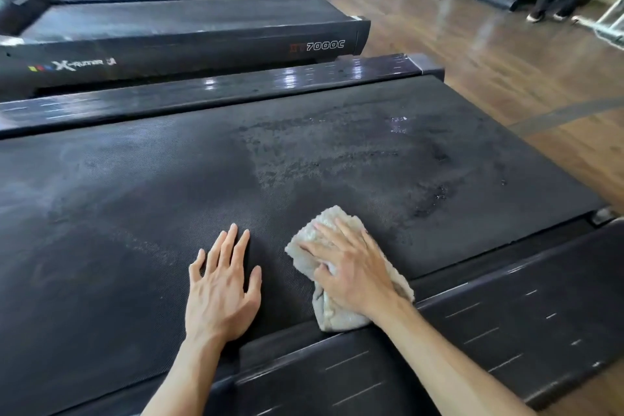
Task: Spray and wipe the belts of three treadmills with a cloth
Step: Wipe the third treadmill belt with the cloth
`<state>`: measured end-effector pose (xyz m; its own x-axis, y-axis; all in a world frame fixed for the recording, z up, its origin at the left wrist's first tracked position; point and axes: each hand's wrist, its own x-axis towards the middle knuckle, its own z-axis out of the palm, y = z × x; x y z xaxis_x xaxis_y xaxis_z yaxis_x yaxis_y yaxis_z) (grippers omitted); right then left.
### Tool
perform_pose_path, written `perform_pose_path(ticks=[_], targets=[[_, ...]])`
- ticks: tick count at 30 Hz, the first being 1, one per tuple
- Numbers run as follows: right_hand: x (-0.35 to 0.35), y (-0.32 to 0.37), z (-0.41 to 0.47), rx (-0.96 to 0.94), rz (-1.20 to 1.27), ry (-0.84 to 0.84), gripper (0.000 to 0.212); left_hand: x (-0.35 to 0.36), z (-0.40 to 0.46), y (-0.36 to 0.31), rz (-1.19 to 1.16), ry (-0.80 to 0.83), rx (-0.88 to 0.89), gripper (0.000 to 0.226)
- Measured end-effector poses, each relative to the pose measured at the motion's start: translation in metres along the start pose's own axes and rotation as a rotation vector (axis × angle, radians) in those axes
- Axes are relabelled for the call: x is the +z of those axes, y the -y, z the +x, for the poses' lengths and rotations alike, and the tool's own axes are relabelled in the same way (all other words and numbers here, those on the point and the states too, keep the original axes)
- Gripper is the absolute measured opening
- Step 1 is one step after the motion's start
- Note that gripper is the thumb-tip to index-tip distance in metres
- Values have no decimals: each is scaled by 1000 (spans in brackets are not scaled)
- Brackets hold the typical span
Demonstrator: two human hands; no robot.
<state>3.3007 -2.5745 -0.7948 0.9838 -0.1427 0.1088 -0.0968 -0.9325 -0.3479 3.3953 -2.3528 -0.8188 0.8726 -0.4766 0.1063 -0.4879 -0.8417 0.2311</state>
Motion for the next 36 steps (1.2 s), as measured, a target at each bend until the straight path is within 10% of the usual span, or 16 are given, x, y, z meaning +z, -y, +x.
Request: perform_pose_path(ticks=[6,12,19,25,32,36], targets=[[4,-39,49,270,-116,-87,35,1,0,0,2,-1,-4,73],[19,-1,11,8,-81,34,49,2,-1,1,-3,-9,0,73],[0,-65,47,349,-240,-89,45,2,0,1,6,-3,-4,73],[25,-9,20,95,-126,-28,53,1,0,1,2,9,-9,75],[-3,-73,37,419,-266,-82,43,3,0,0,-2,1,-12,74],[19,-30,54,241,-170,-52,47,1,-1,0,0,7,-10,73]])
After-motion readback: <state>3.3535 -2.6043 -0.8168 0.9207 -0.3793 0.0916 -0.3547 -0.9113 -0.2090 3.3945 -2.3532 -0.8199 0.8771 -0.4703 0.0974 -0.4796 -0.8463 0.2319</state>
